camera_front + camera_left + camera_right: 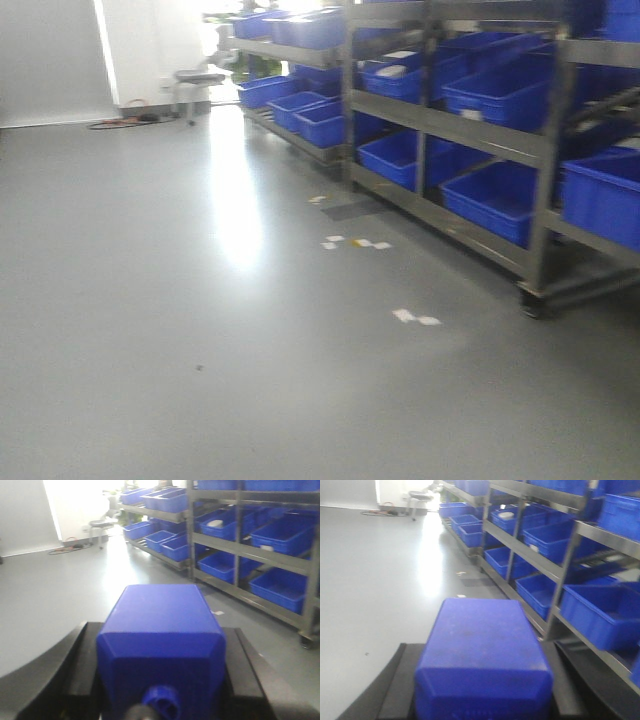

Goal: Pick and sort blue part to right shelf
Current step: 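Turn and drive the base up to the shelf of blue bins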

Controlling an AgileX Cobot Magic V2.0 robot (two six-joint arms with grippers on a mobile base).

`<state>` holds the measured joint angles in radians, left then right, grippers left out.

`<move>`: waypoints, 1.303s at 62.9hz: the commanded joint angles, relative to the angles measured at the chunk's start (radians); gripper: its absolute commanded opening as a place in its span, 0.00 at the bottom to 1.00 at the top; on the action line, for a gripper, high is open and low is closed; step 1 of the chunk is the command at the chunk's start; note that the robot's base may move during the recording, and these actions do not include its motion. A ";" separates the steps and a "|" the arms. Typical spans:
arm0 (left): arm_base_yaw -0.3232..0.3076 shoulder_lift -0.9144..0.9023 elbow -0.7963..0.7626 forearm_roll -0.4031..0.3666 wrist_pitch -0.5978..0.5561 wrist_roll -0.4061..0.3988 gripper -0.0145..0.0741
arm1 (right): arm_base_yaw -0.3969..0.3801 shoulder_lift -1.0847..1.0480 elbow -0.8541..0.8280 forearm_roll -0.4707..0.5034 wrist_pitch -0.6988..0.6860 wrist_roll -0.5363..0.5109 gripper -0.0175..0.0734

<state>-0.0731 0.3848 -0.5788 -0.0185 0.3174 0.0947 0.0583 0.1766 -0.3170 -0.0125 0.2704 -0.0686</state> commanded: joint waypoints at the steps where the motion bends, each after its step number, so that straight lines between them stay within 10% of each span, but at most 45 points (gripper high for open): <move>1: -0.002 0.011 -0.030 -0.002 -0.094 0.001 0.40 | -0.006 0.008 -0.031 -0.003 -0.085 -0.003 0.63; 82: -0.002 0.011 -0.030 -0.002 -0.094 0.001 0.40 | -0.006 0.008 -0.031 -0.003 -0.082 -0.003 0.63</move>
<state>-0.0731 0.3848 -0.5788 -0.0185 0.3174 0.0947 0.0583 0.1766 -0.3170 -0.0125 0.2721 -0.0686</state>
